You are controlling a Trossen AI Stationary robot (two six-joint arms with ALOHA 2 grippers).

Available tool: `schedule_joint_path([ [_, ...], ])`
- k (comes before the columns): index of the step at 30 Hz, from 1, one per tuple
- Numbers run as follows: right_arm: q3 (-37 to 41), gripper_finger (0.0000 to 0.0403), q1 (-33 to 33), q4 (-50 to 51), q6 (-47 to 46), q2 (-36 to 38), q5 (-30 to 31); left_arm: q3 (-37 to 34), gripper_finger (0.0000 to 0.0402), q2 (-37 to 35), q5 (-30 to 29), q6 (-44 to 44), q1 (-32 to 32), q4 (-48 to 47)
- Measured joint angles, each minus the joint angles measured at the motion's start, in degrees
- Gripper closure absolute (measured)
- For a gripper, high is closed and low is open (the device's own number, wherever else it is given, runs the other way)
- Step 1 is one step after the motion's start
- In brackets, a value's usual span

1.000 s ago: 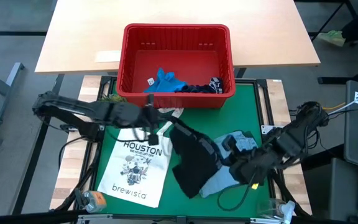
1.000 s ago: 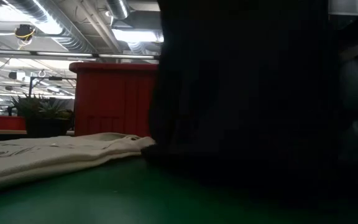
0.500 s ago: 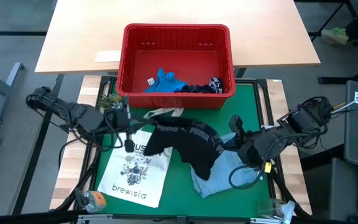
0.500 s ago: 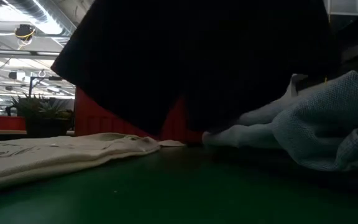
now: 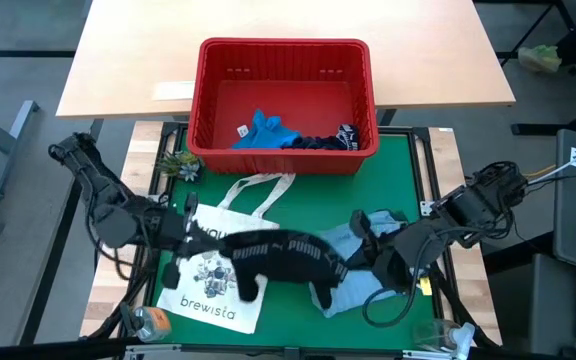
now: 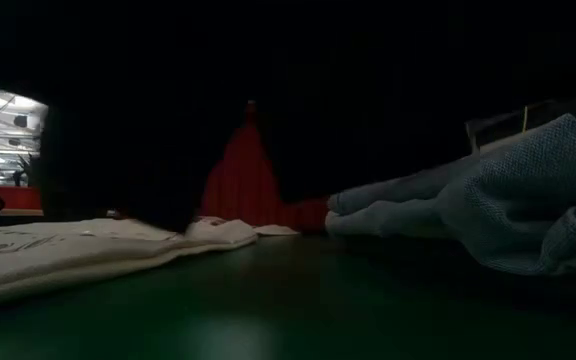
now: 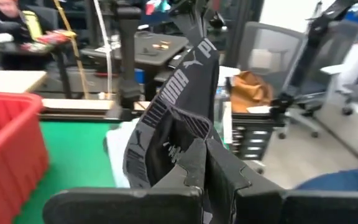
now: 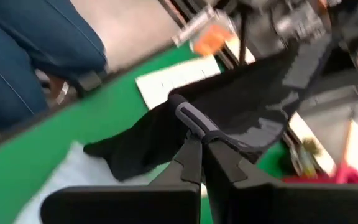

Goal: Fold Laundry from Bin
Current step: Fold the black boxer

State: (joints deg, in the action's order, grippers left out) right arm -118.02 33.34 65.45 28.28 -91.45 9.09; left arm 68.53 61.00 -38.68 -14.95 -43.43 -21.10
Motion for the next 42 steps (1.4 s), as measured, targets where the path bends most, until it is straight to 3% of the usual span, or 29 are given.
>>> schedule_joint_path([
  [10,0.0,0.0398,0.0,-13.64,0.71,-3.63,-2.26,0.02,0.0401,-7.33,-8.9,-10.78,-8.09,-8.05],
  [21,0.04,0.0398,-2.03,-22.66,0.73,-9.84,-2.56,0.05,0.0401,-16.63,-5.33,-34.21,-9.89,-33.97],
  [29,0.04,0.0398,-6.92,-37.07,0.72,-12.89,-2.65,0.05,0.0401,-24.02,-8.33,-37.05,-8.78,-43.64],
  [34,0.04,0.0398,-8.5,-33.01,-2.31,-12.11,-2.31,0.07,0.0401,-28.26,-12.59,-37.04,-5.7,-47.32],
  [42,0.0,0.0398,-6.95,-16.86,-14.11,-12.49,3.18,-3.05,0.0401,-25.3,-14.91,-37.38,0.0,-51.54],
])
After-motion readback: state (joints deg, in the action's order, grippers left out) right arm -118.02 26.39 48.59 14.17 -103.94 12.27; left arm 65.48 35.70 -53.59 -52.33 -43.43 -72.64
